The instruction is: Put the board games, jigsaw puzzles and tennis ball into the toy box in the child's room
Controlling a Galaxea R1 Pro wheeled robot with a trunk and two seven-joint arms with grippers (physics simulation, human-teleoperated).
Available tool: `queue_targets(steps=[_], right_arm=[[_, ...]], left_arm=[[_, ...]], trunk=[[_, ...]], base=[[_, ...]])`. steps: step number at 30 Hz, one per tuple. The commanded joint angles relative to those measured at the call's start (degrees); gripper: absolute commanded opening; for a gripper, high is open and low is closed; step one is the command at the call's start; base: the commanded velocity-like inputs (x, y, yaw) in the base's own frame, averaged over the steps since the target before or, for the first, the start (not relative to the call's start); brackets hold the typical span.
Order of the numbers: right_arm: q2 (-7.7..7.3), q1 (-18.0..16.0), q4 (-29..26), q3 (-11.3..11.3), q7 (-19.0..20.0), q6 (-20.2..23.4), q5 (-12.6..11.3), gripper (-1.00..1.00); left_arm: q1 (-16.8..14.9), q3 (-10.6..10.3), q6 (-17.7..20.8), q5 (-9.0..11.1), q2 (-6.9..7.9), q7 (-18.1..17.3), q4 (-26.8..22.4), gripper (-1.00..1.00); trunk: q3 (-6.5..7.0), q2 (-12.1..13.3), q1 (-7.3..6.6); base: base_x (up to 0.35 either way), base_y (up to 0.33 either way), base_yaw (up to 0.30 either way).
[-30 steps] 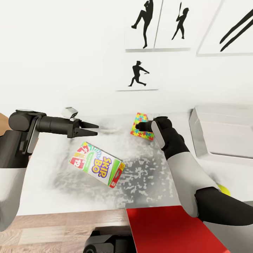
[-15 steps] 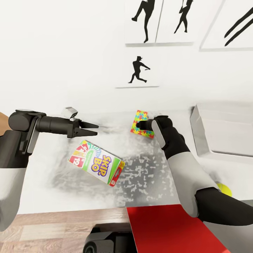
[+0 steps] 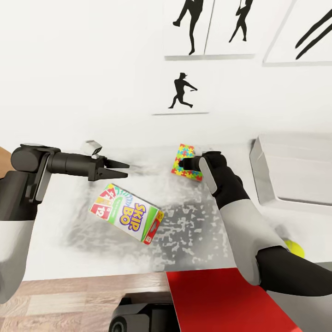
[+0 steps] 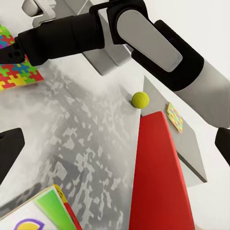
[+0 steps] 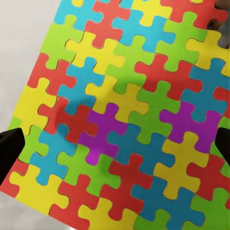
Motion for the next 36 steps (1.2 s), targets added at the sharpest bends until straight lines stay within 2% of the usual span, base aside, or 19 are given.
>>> queue_targets(steps=[1,36], right_arm=[[0.0,-0.02,1.76,0.1,-0.6,0.14,-0.89,1.0],[0.0,0.02,1.76,0.1,-0.51,0.14,-0.86,1.0]], left_arm=[[-0.05,-0.12,0.61,0.15,0.06,-0.08,0.01,1.0],[-0.05,-0.21,0.61,0.0,-0.02,-0.08,0.01,1.0]], trunk=[[-0.08,-0.06,0.06],[-0.09,-0.06,0.06]], base=[[0.0,0.0,0.0],[-0.068,0.007,0.0]])
